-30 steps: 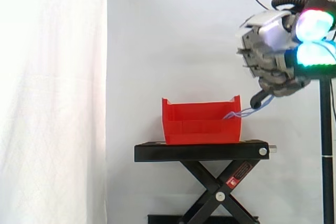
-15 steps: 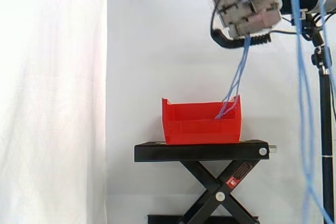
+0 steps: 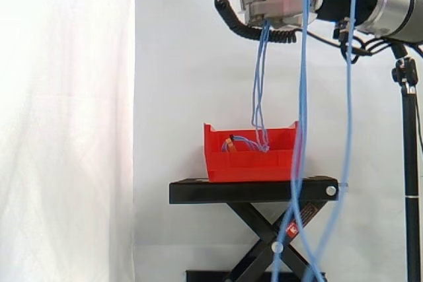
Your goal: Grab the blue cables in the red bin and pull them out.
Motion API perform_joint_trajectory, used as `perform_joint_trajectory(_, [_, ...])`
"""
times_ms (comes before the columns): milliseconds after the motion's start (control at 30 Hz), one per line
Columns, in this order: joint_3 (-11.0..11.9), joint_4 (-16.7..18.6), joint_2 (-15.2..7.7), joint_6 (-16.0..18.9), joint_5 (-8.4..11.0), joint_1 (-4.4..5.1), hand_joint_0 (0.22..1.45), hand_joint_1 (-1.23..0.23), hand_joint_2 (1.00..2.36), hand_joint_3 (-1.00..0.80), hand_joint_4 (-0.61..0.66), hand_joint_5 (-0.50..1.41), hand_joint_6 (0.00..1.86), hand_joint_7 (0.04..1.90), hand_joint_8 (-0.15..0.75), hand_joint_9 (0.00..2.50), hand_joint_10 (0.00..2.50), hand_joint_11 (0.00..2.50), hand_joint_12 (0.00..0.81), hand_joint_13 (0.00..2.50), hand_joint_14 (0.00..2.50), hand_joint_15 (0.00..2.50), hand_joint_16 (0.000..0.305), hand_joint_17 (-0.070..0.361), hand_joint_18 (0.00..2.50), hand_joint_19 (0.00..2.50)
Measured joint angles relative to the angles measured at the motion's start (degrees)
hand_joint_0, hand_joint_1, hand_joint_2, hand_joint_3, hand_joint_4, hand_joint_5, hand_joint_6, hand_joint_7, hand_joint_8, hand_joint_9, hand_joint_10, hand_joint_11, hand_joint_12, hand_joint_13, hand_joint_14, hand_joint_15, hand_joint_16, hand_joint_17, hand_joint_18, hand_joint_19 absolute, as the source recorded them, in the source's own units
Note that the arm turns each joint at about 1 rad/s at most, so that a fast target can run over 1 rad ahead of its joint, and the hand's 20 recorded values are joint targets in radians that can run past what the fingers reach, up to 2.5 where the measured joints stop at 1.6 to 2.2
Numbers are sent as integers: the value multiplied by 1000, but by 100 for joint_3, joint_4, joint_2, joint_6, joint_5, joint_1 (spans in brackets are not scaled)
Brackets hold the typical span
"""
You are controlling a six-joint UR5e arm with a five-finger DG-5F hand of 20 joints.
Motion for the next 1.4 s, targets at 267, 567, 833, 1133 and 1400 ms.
perform_joint_trajectory(267, [-454, 1218, -2, -614, -296, -46, 903, -967, 1000, -1000, -21, 1074, 255, 936, 179, 1608, 25, 1749, 245, 1469, 1381, 1551, 37, 84, 1287, 1407])
perform_joint_trajectory(567, [-704, 1864, -2, -1726, -623, -108, 903, -964, 1000, -1000, -18, 1073, 255, 943, 170, 1608, 25, 1752, 244, 1472, 1354, 1561, 37, 84, 1282, 1397])
perform_joint_trajectory(833, [-1192, 1884, -3, -1880, -579, -116, 904, -964, 1000, -1000, -21, 1074, 255, 935, 179, 1609, 24, 1749, 247, 1473, 1335, 1558, 38, 86, 1278, 1388])
perform_joint_trajectory(1133, [-1663, 1655, -2, -712, 60, -106, 905, -963, 1000, -1000, -21, 1074, 252, 947, 179, 1608, 24, 1763, 243, 1474, 1324, 1570, 38, 85, 1277, 1391])
perform_joint_trajectory(1400, [-1744, 1263, -3, 476, 734, -49, 906, -963, 1000, -1000, -28, 1074, 253, 945, 178, 1608, 25, 1749, 248, 1478, 1316, 1568, 38, 86, 1275, 1393])
